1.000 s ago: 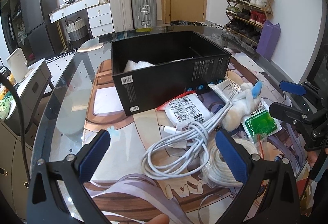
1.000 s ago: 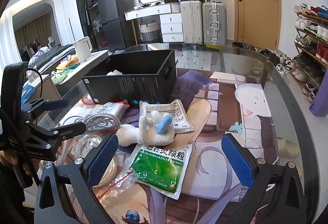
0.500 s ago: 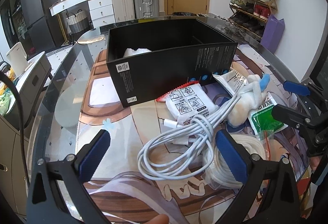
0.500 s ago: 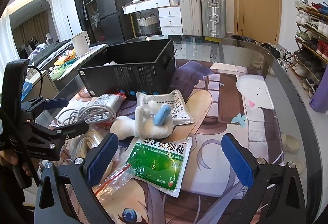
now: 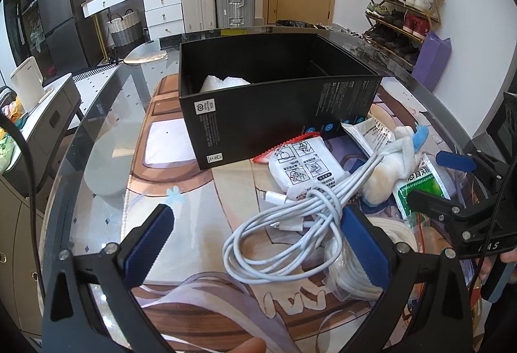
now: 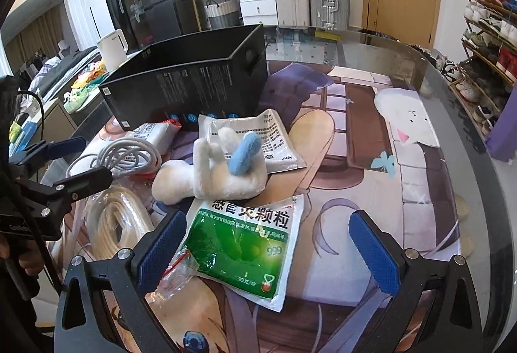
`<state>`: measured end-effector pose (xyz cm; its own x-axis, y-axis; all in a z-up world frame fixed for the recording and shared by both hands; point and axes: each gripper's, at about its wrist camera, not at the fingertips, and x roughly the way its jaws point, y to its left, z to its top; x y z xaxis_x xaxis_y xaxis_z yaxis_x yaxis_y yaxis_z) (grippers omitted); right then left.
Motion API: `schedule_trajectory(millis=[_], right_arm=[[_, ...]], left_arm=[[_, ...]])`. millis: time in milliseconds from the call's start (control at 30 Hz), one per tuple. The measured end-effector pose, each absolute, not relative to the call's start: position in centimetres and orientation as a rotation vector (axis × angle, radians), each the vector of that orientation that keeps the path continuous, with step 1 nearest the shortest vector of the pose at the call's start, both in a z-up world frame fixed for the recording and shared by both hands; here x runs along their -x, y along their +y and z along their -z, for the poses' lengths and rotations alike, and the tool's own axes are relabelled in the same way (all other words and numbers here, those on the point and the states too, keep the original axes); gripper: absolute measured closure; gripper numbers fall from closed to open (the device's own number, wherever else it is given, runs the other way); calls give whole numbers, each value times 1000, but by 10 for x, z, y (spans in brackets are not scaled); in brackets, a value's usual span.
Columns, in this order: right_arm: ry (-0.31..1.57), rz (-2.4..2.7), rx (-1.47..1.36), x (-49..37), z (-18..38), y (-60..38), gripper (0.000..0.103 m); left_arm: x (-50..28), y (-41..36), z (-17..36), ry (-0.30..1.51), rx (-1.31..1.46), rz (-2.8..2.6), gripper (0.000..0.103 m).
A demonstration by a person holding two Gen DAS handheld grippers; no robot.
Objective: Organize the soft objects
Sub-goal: 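Move both tools back toward the remaining items beside the box, then grasp the white cable coil with the left tool while the right tool grasps the green packet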
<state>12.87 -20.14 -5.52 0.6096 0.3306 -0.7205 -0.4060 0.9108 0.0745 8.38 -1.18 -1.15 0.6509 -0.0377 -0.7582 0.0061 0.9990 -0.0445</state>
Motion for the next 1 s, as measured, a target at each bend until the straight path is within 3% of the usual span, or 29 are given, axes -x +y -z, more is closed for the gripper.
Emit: schedule_trajectory(millis=[1000], right_arm=[[855,-417,198,-127,64,-192,1]], left_arm=[[-86,-12,15,891,59,59,1]])
